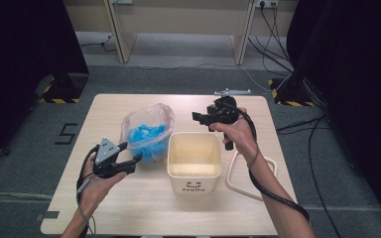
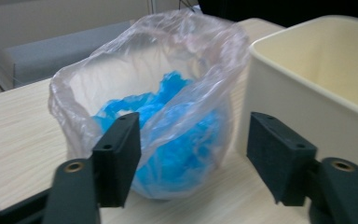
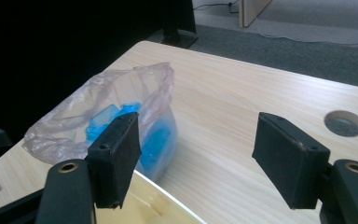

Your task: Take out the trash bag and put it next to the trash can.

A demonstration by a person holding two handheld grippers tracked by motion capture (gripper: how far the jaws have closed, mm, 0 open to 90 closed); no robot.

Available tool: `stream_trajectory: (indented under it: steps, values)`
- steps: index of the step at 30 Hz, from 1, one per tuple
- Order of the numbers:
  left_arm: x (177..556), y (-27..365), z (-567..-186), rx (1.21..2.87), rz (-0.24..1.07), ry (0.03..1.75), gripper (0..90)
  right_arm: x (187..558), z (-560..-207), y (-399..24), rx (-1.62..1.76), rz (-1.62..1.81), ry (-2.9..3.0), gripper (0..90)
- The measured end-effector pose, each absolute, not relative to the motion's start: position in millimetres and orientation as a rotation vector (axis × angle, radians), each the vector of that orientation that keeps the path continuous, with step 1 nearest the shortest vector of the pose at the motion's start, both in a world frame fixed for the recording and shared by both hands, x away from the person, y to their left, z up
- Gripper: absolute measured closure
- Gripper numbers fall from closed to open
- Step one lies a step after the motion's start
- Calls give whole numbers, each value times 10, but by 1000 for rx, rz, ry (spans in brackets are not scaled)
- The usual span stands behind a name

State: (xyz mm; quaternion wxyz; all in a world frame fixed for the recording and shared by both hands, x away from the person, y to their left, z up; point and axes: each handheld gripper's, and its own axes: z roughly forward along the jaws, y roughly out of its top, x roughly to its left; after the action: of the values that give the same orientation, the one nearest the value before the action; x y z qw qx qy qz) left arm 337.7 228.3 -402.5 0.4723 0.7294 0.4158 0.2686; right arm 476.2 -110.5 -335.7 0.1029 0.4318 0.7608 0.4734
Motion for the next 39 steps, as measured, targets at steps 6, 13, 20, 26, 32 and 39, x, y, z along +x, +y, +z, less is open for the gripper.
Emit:
stream_trajectory:
  steps: [6, 13, 20, 26, 32, 39]
  values:
    - [3159, 2169, -3907, 1719, 599, 985, 272, 4690, -3425, -1350, 1300, 1392, 2202, 310]
    - [2957, 2013, -3825, 1706, 529, 924, 255, 4607, -3537, -1653, 1357, 1400, 2151, 307]
    - [2830, 1878, -3803, 1694, 467, 888, 249, 4577, -3609, -1833, 1399, 1403, 2127, 305]
    - [2723, 1742, -3795, 1694, 380, 846, 237, 4526, -3674, -1948, 1412, 1393, 2104, 304]
    - [2653, 1540, -3826, 1726, 310, 790, 222, 4494, -3762, -2039, 1441, 1394, 2087, 303]
    - [2607, 1353, -3874, 1741, 279, 738, 207, 4417, -3828, -2190, 1448, 1372, 2057, 303]
